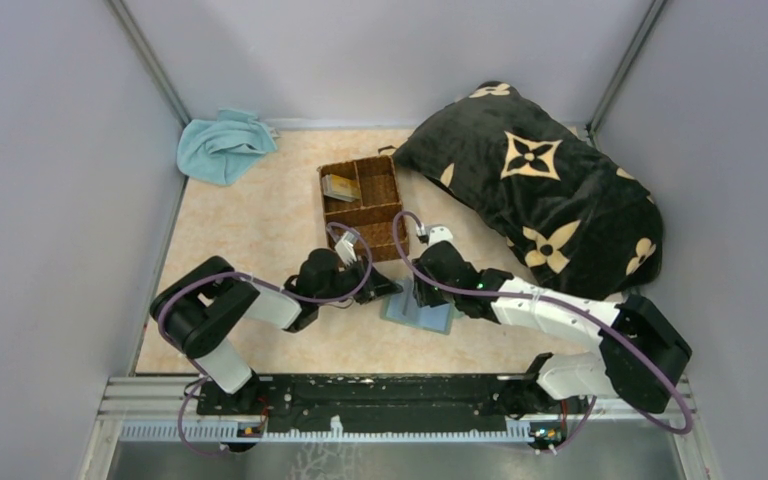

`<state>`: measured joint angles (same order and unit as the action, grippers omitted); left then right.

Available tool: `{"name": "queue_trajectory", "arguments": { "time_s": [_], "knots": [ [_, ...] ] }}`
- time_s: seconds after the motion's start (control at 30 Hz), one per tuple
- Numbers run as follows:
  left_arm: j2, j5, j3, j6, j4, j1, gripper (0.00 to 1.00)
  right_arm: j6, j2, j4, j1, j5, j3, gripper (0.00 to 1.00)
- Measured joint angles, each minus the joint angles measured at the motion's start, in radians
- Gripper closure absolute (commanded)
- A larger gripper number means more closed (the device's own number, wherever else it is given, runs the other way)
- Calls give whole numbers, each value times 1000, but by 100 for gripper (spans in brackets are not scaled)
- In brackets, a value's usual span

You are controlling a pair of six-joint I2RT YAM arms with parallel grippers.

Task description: Take the credit cards out of the card holder

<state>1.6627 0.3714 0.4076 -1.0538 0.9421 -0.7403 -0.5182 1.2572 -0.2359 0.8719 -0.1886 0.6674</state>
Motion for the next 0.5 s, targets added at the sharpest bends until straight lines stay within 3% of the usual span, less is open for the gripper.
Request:
{"name": "queue_trajectory", "arguments": {
  "time_s": [0.1, 0.5],
  "knots": [
    [0, 0, 8, 0, 0, -4, 91, -4, -16, 4, 0, 4, 0, 50],
    [32, 4, 34, 0, 0, -27, 91, -18, -83, 4, -35, 8, 0, 42]
  ]
}}
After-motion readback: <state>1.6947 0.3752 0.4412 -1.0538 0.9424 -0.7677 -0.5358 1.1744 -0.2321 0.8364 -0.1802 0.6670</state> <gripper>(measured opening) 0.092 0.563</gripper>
